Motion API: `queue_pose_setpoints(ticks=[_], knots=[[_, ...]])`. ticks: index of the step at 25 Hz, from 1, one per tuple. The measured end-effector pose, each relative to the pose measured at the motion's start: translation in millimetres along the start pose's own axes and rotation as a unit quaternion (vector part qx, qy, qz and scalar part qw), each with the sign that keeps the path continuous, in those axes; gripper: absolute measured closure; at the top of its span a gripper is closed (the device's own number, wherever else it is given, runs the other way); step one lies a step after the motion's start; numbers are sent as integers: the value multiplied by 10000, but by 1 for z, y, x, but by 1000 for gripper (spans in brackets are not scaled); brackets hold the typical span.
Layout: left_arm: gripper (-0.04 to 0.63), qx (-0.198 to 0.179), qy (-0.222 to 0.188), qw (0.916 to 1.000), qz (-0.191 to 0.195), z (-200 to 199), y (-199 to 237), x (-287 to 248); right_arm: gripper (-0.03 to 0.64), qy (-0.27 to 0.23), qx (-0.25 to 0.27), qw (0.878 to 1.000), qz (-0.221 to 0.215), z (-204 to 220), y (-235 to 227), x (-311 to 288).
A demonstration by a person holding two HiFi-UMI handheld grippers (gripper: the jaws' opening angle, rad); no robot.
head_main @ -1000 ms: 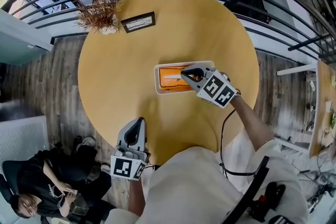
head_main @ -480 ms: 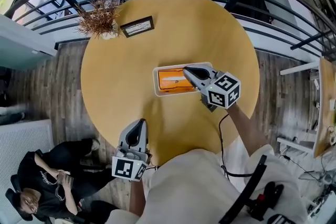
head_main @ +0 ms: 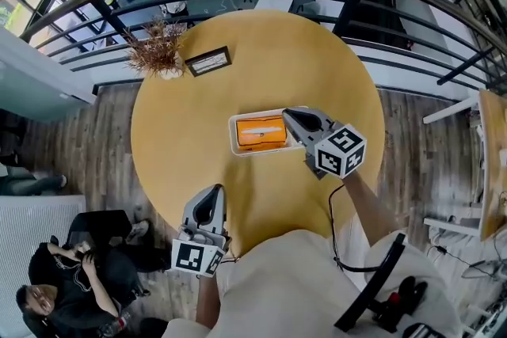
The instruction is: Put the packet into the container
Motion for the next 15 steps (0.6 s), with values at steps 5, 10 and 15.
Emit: queue_pose_setpoints(ticks=[5,10,15], knots=[[589,-115,-174,9997,90,-8,-20,7,612,-339,-82,9994,38,-10,16,29],[589,-220,-349,9989,202,-18,-32,16,612,-590,-10,9978,307,-14,36,55],[589,-310,-502,9977,326,-21,-47,21,612,-724,117,9962,472,-11,46,79]])
Point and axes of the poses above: the fingertips, and each gripper's own axes: x backward along the fingers, y to its left, z out of its underside, the point moved 1 cm from there along x, backward along the fingers, and after that the axes turned 11 degrees about -z, right-handed, at the moved point
